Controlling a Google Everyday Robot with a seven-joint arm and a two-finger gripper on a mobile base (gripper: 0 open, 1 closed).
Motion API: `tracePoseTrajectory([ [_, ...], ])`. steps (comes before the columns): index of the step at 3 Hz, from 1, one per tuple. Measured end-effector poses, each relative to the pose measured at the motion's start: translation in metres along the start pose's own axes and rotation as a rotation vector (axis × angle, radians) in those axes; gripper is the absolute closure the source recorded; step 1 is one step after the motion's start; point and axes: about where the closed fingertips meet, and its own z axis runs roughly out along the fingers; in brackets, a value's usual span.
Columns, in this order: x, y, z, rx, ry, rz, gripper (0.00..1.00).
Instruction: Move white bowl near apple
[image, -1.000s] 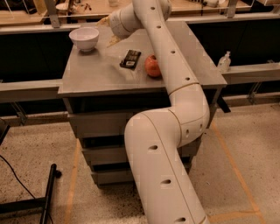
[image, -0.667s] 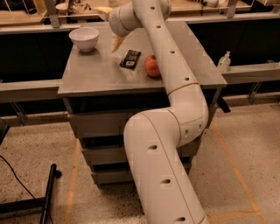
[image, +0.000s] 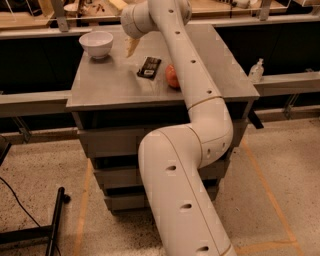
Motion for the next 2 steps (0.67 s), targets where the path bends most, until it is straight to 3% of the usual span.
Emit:
tracePoseTrajectory([
  [2, -0.0019, -0.0061, 0.012, 0.036, 0.004, -0.007, 0.41],
])
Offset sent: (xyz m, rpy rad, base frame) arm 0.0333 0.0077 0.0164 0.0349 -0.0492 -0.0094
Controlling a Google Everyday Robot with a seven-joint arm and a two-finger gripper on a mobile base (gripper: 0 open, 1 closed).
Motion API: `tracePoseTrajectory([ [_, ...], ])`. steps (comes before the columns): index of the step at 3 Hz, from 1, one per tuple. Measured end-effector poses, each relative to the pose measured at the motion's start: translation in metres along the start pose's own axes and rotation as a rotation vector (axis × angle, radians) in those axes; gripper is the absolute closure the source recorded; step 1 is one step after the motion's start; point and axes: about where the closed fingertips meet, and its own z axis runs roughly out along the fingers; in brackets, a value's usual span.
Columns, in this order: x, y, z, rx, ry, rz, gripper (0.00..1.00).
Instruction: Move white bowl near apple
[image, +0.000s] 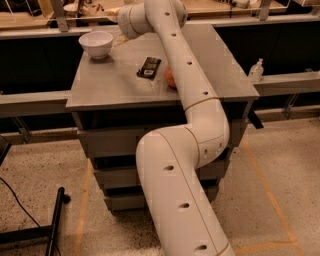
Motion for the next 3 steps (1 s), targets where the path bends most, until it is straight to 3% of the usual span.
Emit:
tracePoseTrajectory([
  [1, 0.0072, -0.0025, 0.0042, 0.044, 0.011, 0.038, 0.64],
  [2, 0.0123, -0.0036, 0.0092, 0.078, 0.018, 0.076, 0.72],
  [3, 0.0112, -0.0015, 0.0129, 0.077, 0.015, 0.081, 0.7],
])
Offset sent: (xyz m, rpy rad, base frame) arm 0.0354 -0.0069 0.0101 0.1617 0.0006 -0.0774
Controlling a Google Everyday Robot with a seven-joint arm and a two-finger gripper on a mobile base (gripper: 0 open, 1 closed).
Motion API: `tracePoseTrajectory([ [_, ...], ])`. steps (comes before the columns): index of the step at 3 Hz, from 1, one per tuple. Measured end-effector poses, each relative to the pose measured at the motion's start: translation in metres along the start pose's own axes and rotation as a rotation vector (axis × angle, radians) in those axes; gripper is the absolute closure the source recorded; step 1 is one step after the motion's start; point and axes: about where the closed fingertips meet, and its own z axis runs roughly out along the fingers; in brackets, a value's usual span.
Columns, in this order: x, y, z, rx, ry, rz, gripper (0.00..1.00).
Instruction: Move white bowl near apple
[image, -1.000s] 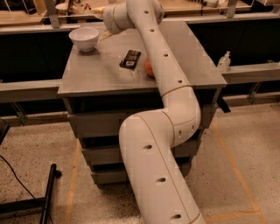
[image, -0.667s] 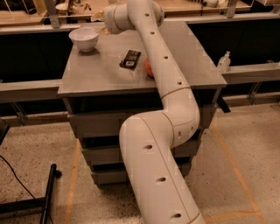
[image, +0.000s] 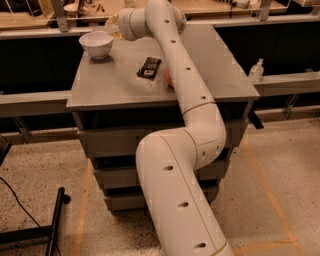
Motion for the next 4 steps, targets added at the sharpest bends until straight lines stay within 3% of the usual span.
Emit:
tracePoseTrajectory([
  [4, -0.019, 0.018, 0.005, -0.061, -0.067, -0.001, 0.63],
])
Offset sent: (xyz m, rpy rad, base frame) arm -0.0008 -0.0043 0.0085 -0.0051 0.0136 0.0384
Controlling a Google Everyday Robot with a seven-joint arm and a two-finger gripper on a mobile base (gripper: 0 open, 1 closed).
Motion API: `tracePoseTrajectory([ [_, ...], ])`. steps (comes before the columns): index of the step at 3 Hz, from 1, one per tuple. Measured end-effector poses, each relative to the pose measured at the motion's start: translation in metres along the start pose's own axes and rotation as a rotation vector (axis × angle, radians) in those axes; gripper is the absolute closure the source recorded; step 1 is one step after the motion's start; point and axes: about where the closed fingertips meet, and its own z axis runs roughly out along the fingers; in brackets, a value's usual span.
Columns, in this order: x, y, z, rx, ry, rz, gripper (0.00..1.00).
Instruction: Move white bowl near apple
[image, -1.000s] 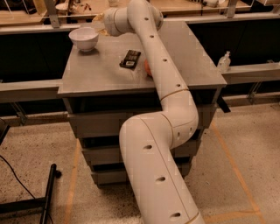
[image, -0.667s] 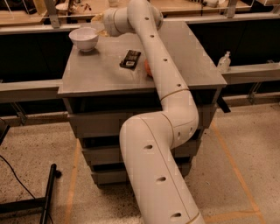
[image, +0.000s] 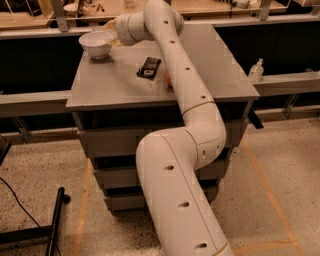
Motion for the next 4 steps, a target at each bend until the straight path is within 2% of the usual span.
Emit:
tracePoseTrajectory([
  [3, -0.002, 0.026, -0.01, -0.102, -0.022, 0.0, 0.61],
  [4, 0.0, 0.033, -0.016, -0.133, -0.022, 0.002, 0.56],
])
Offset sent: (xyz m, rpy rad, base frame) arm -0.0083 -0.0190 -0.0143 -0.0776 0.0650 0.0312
